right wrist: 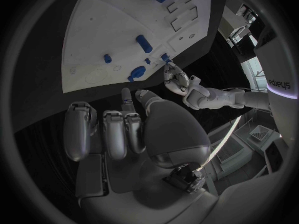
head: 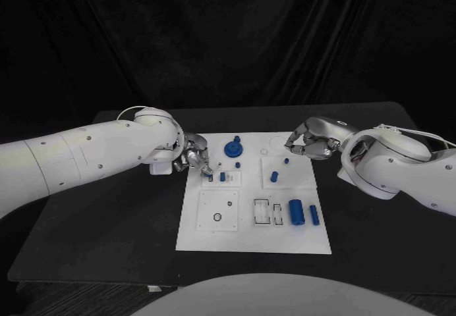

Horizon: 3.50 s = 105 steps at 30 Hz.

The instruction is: Assemble the parts on the task board

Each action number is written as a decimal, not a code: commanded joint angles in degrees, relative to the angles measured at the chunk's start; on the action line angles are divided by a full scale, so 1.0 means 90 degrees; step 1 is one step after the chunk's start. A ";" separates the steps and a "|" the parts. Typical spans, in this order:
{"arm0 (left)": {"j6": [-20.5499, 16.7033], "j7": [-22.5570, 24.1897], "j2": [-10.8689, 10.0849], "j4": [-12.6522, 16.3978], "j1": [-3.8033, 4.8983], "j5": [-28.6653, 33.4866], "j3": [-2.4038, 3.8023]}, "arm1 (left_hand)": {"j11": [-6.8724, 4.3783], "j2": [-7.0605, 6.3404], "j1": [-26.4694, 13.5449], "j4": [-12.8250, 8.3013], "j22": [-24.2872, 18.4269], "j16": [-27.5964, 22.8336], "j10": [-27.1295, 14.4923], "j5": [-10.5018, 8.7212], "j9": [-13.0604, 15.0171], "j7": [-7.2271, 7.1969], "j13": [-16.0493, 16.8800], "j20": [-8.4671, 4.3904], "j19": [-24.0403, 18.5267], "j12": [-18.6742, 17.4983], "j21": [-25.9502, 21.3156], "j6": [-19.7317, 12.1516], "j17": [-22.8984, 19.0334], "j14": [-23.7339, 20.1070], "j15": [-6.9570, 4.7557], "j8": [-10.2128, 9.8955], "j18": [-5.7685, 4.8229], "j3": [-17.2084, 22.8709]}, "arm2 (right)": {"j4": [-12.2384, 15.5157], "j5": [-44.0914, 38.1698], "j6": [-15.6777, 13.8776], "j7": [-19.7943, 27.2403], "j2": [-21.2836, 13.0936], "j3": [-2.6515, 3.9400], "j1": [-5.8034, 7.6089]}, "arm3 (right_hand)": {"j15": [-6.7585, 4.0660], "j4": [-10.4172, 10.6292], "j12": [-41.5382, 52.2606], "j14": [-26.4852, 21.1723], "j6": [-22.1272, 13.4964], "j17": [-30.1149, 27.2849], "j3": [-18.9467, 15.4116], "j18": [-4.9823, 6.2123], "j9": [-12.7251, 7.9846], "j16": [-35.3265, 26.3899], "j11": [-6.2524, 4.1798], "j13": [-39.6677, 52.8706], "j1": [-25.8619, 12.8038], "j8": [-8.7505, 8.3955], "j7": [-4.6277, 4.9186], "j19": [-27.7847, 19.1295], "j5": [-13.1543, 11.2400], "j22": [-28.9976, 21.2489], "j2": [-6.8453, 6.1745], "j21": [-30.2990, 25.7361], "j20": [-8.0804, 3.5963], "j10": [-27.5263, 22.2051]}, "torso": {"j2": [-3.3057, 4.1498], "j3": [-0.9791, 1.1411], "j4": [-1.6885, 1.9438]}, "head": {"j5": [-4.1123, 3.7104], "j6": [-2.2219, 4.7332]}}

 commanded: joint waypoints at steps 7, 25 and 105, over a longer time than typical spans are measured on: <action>-0.0017 0.0020 -0.0015 0.0032 -0.0075 -0.0055 0.0003 | 0.0026 0.0057 0.0000 -0.0840 0.0996 0.0017 -0.0009 0.0034 0.0017 -0.0004 0.0812 0.0004 -0.0050 0.0007 -0.0054 -0.0026 0.1677 0.0672 0.0053 0.0038 0.0023 0.0785 | 0.0010 -0.0016 -0.0070 -0.0050 0.0000 0.0005 -0.0014 | -0.0007 -0.0013 -0.0040 0.0573 0.0036 0.1151 0.0040 0.0038 -0.0007 -0.0047 -0.0002 0.1675 0.0071 -0.0032 -0.0008 0.0108 0.0033 0.1287 -0.0011 -0.0042 0.0011 0.0673 | -0.0007 0.0003 -0.0001 | 0.0040 0.0001; 0.0024 0.0028 -0.0005 0.0026 -0.0164 -0.0055 0.0003 | 0.0035 0.0069 -0.0001 -0.0867 0.0985 0.0017 -0.0039 0.0021 0.0030 0.0004 0.0797 0.0010 -0.0077 -0.0016 -0.0087 -0.0047 0.1677 0.0672 0.0060 0.0049 0.0031 0.0770 | 0.0011 -0.0015 -0.0053 -0.0049 -0.0006 0.0005 -0.0014 | -0.0007 -0.0019 -0.0040 0.0556 0.0040 0.1071 0.0046 0.0050 -0.0007 -0.0073 -0.0001 0.1675 0.0072 -0.0030 -0.0008 0.0084 0.0038 0.1271 -0.0012 -0.0092 0.0011 0.0673 | -0.0002 0.0001 -0.0005 | 0.0029 0.0001; -0.0125 0.0048 -0.0019 0.0117 -0.0304 -0.0577 0.0003 | 0.0086 0.0509 -0.1403 0.0772 0.0958 0.0017 -0.0142 -0.2018 -0.0255 -0.0002 0.0802 0.0094 -0.0132 0.0015 -0.0267 -0.0203 0.1677 0.0672 0.0134 0.0091 0.0049 -0.1217 | -0.0023 0.0023 0.0055 -0.0075 0.0018 0.0005 -0.0092 | -0.0008 -0.0036 -0.0040 0.0551 0.0047 0.1053 0.0070 0.0056 -0.0009 -0.0081 0.0000 0.1675 0.0062 -0.0031 -0.0006 0.0073 0.0044 0.1262 -0.0018 -0.0119 0.0010 0.0673 | -0.0005 0.0002 -0.0002 | 0.0026 0.0001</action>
